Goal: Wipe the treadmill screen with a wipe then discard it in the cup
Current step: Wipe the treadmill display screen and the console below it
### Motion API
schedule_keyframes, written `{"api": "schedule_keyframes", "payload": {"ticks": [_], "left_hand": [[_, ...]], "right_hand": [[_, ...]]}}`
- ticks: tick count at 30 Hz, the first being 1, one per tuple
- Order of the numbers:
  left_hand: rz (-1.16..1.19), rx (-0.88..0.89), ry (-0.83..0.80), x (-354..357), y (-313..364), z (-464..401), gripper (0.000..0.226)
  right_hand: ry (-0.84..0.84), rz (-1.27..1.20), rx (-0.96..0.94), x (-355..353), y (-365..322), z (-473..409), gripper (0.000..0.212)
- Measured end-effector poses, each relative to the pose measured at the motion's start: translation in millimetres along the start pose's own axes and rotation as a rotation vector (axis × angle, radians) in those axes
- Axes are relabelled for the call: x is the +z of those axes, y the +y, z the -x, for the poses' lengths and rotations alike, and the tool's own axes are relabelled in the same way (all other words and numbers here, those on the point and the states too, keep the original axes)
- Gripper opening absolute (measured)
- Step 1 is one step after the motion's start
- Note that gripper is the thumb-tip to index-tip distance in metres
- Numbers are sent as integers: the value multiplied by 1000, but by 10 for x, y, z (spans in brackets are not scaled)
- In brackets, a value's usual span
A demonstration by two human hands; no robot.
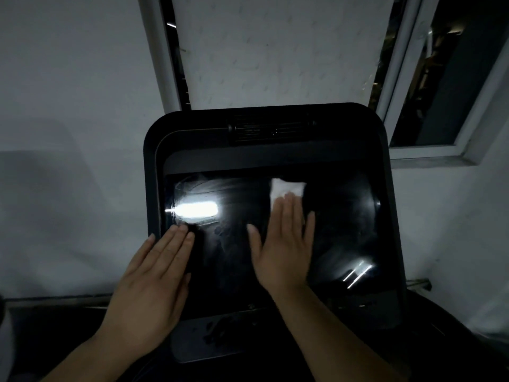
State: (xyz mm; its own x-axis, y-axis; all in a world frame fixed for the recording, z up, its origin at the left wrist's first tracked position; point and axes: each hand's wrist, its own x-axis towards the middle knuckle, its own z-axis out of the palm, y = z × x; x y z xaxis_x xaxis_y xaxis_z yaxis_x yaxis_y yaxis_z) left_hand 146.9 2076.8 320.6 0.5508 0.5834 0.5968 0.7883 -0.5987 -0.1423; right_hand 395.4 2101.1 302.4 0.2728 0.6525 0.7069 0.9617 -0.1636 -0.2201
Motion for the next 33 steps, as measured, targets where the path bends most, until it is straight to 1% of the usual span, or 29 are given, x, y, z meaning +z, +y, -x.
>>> {"api": "schedule_keyframes", "payload": {"ticks": [1,2,3,5,7,8,9,11,13,15,17,18,19,21,23,25,27,30,32,33], "left_hand": [[7,3,1,21,15,-12,63],[13,10,2,42,29,-26,63],[19,18,8,61,42,-46,63],[31,44,29,94,72,-93,61],[51,73,41,117,109,-134,60],[61,79,44,123,126,-157,60],[65,77,45,125,137,-176,61],[64,66,28,128,156,-187,62],[76,58,17,130,169,-172,62],[81,56,15,132,172,-152,62],[85,58,12,143,193,-150,62],[90,60,13,151,211,-159,62],[96,63,17,156,235,-176,63],[109,65,34,158,304,-228,63],[116,72,45,158,371,-278,64],[123,79,48,157,420,-309,64],[129,81,49,152,433,-307,65],[129,88,53,143,416,-266,65],[119,80,49,130,382,-229,65],[115,71,44,124,368,-211,65]], "right_hand": [[-2,-15,44,12,-45,91,79],[-18,-55,30,15,-165,215,78],[-39,-103,-46,29,-330,373,76],[-84,-183,-294,67,-641,729,73],[-138,-203,-472,58,-682,947,71],[-141,-172,-506,35,-576,955,71],[-129,-119,-499,17,-414,908,73],[-120,-27,-390,-46,5,748,74],[-84,54,-240,-126,490,550,65],[-27,75,-125,-202,925,420,56],[6,73,-46,-220,1125,420,50],[23,76,-37,-198,1101,474,47],[40,70,-67,-161,1013,567,44],[37,16,-239,-73,721,838,49],[-27,-35,-426,-43,514,1074,53],[-38,-47,-503,-71,589,1092,56],[-14,-12,-472,-116,908,993,53],[55,95,-285,-244,1618,853,59],[89,101,-144,-332,2013,879,51],[84,104,-101,-341,2099,930,47]]}}
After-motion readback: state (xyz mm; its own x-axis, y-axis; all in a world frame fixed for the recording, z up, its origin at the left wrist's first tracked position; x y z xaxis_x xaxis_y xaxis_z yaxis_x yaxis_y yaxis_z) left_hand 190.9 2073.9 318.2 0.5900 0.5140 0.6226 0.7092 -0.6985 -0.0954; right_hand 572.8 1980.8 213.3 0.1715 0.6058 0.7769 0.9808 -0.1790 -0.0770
